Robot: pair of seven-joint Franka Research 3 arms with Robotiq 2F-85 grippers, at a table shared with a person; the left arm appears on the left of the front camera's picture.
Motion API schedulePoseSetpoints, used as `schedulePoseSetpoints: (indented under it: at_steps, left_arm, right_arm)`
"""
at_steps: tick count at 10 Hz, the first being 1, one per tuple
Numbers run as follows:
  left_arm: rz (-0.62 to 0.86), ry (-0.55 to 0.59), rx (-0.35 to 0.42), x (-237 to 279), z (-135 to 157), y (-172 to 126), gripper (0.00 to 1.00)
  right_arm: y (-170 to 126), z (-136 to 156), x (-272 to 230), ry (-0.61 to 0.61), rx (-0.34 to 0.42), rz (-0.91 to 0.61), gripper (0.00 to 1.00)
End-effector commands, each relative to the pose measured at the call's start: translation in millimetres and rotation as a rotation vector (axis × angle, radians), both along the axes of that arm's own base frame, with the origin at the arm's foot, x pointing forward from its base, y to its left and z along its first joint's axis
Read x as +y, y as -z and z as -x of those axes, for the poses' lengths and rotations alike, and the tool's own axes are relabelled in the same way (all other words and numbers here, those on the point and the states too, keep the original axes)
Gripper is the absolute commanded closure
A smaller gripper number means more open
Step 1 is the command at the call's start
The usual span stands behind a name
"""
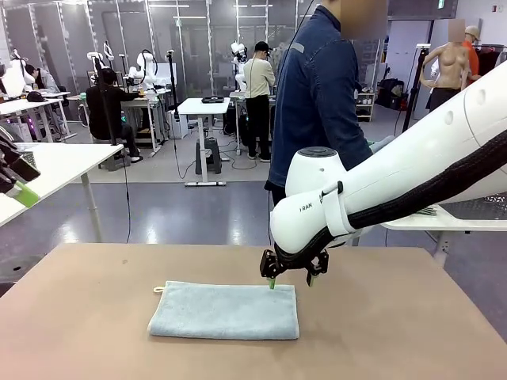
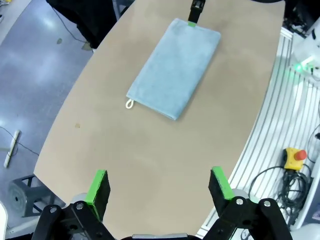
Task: Fold the towels and place them in the basket.
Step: When a person lays out a Towel with hook on the table, fold it in half twice.
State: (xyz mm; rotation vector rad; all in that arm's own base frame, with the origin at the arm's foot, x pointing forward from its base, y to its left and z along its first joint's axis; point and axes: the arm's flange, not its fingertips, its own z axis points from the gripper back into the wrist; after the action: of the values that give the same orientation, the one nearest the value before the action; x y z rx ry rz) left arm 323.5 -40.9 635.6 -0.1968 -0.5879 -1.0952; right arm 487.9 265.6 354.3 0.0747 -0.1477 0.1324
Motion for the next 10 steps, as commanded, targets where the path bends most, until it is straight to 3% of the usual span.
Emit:
schedulePoseSetpoints:
  at_steps: [1,2,4,6,8,10]
  left_arm:
    - [0.002,-0.007,-0.005,2.6,1.7,-1.4,0.00]
    - [0.036,-0.019,-0.064,7.4,3.9,-33.1,0.00]
    - [-0.017,-0.069,-0.080,35.8,23.5,-95.5,0.00]
    - [-0.026,-0.031,-0.048,37.4,42.8,-129.4,0.00]
    - [-0.020,-0.037,-0.065,36.9,59.0,-161.2,0.00]
    - [-0.022,-0.026,-0.099,38.0,72.8,-172.6,0.00]
  right_arm:
    - [1.0,0.3,-0.2,0.001,0.002,0.001,0.00]
    - [0.0,0.0,0.0,0.000,0.000,0.000,0.00]
    - [31.4,-5.1,0.6,0.114,0.061,-0.033,0.00]
    - [52.5,-5.7,2.5,0.174,0.056,-0.009,0.00]
    - [66.7,-9.8,6.3,0.191,0.063,-0.028,0.00]
    - [75.1,-12.3,11.2,0.212,0.065,-0.035,0.00]
